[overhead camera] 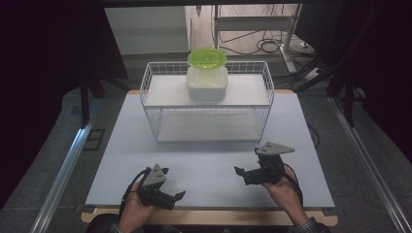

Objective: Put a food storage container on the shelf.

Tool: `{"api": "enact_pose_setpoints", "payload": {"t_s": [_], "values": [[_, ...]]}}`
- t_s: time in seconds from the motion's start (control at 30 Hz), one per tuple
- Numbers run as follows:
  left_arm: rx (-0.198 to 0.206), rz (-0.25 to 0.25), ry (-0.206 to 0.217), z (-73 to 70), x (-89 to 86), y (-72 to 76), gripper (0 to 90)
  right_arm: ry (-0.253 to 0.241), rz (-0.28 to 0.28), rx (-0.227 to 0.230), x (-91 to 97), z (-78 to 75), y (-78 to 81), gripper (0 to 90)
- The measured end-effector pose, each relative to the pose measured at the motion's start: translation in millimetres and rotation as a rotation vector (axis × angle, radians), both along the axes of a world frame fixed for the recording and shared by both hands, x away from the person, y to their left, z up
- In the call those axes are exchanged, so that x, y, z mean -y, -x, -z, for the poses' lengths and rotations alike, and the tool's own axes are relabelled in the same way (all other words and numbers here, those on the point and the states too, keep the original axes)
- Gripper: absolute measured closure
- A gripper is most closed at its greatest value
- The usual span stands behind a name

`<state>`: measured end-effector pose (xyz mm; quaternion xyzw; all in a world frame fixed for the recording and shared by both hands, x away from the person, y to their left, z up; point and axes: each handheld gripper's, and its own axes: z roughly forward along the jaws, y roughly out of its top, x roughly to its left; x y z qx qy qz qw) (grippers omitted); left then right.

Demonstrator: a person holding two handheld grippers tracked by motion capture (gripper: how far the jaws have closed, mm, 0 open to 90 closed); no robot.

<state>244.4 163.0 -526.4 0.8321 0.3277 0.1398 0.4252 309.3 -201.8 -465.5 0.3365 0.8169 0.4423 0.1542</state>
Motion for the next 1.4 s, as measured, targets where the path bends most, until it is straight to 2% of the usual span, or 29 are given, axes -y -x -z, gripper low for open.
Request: {"api": "enact_pose_setpoints", "payload": {"t_s": [0.43,0.93,1.17,1.4], "values": [[-0.002,0.001,-0.007,0.6,0.6,-0.1,0.0,0.032,0.008,-0.022,4.6,15.6,3.4,0.0],[-0.006,0.006,-0.019,1.5,1.4,-0.3,0.0,0.101,-0.009,-0.060,0.8,38.1,3.9,0.0],[-0.007,0.010,-0.029,2.0,2.0,-0.4,0.0,0.138,-0.027,-0.102,-2.5,48.5,2.0,0.0],[-0.007,0.009,-0.026,2.1,2.6,-0.8,0.0,0.152,-0.030,-0.107,-4.3,50.7,1.8,0.0]]}}
